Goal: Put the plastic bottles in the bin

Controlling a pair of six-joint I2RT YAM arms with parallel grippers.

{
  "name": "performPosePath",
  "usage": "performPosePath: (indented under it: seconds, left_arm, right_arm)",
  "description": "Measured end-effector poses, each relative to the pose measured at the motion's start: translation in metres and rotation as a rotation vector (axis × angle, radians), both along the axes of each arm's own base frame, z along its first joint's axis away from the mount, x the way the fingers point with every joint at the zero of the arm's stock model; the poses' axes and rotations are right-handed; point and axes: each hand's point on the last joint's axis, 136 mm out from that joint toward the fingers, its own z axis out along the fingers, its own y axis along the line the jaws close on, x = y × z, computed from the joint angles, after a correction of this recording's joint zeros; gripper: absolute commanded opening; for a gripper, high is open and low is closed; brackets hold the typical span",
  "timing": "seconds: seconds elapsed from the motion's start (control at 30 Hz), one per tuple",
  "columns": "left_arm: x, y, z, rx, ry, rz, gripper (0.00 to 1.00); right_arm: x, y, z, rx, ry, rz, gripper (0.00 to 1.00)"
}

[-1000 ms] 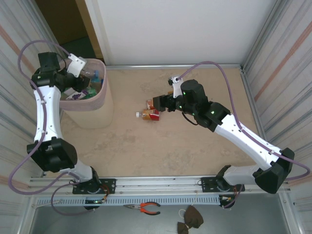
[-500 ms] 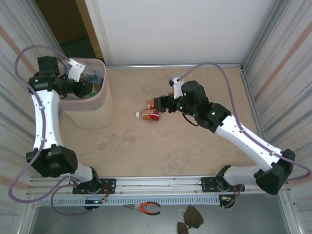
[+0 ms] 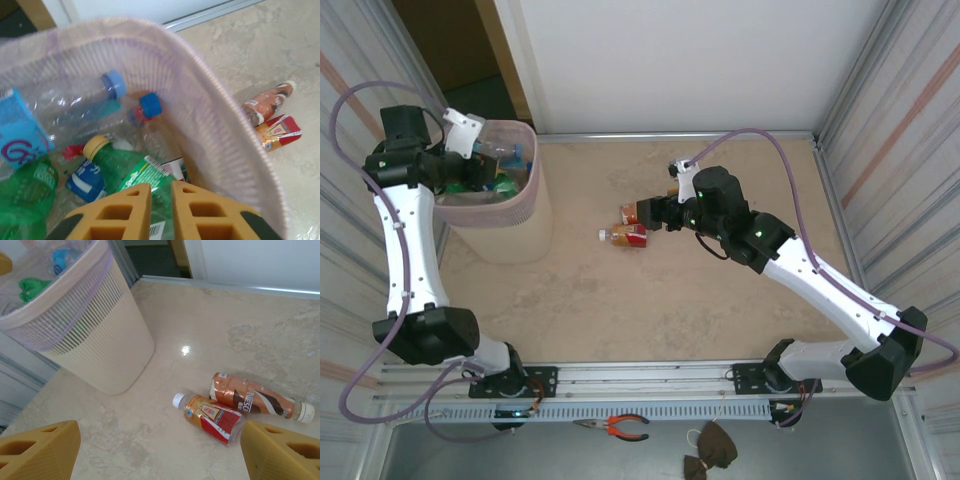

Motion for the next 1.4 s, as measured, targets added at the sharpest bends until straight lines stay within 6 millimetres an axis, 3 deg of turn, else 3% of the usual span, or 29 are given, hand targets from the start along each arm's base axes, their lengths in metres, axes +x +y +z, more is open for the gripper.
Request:
performPosePath:
  seconds: [0.1,0.23,0.5,0.67,0.8,1.07,1.27,1.4]
  left_arm:
    - [-0.003,0.013,-0.025,-0.028,0.067,0.036,0.13]
    - [-0.002,0.015,-0.056,-0.068,0.13,0.04,0.09]
    - [0.003,0.015,-0.057,-0.077,0.119,0.035,0.15]
    - [0.005,0.015,-0.038,-0.08,0.079,0.048,0.25]
    - [0.004,0.012,-0.01,-0.094,-0.011,0.055,0.33]
    - [-0.021,-0.001,0.054,-0.142,-0.233,0.101,0.36]
    - [-0.045,-0.012,0.077,-0.245,-0.313,0.148,0.36]
    - [-0.054,-0.02,0.076,-0.337,-0.293,0.162,0.36]
  right_arm:
    - [0.0,0.0,0.0,0.0,0.0,0.0,0.82]
    - [0.0,0.0,0.0,0.0,0.0,0.0,0.82]
    - [0.001,-0.002,-0.001,-0.005,0.002,-0.008,0.83]
    - [0.015,-0.011,-0.007,-0.021,0.023,-0.042,0.83]
    - [0.034,-0.018,-0.016,-0.055,0.055,-0.07,0.83]
    - [0.071,-0.025,-0.056,-0.211,0.121,-0.076,0.82]
    - [0.09,-0.009,-0.097,-0.372,0.154,0.028,0.78]
    - [0.081,0.016,-0.126,-0.485,0.134,0.234,0.72]
